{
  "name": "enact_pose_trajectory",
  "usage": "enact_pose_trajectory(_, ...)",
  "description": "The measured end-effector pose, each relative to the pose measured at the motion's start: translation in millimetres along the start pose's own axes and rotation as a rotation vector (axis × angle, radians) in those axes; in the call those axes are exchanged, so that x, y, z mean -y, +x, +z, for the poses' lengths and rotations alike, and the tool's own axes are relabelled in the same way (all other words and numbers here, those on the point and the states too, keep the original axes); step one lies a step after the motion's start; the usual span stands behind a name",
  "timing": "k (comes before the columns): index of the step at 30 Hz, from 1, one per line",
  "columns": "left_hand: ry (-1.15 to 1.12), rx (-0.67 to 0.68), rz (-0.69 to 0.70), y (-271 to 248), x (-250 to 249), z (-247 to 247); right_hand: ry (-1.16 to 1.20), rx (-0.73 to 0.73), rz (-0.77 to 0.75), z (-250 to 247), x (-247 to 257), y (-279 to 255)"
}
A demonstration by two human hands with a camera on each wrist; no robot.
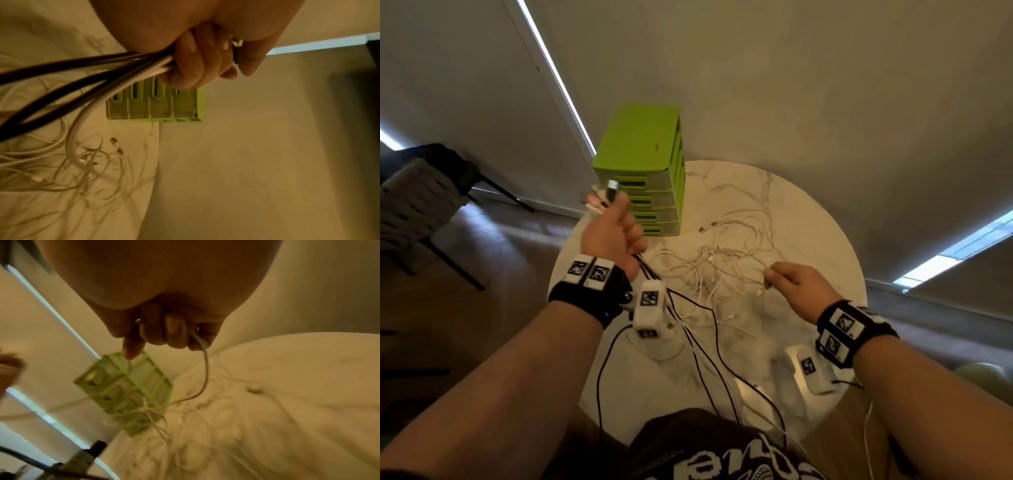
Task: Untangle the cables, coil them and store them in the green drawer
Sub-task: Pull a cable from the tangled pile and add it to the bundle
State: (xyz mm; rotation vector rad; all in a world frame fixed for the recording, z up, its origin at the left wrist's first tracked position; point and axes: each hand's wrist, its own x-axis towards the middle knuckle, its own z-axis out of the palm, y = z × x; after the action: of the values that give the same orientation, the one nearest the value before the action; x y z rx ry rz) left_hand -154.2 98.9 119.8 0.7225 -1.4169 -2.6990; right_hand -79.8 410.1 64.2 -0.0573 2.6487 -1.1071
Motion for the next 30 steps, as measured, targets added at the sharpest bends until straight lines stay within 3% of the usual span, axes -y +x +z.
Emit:
enact_pose_trajectory(5,0.574,0.406,0.067,-31,40,34,-0.015,-0.002,-0.206,-29,81,13)
enact_pose_trajectory(8,0.818,0.464,0.165,-41,47,43,0.085,-0.037,-0.289,-44,106,13)
enact_pose_trajectory(11,0.738,0.379,0.206,-38,40,43,0.192,-0.103,-0.314,-54,105,16)
enact_pose_trajectory(15,0.245,0.153,0.142,-22,12,37,0.158,-0.188,-0.228,-57,79,17)
enact_pose_trajectory(19,0.038,0.051,0.147,-9,-3,28,0.143,-0.282,-0.219,-53,69,12)
enact_pose_trajectory(26,0.048,0.045,0.105,-17,15,31,0.246,-0.571,-0.427,-77,95,4)
enact_pose_trajectory(30,0.111,0.079,0.103,-21,28,36,0.087,-0.621,-0.263,-90,75,-6)
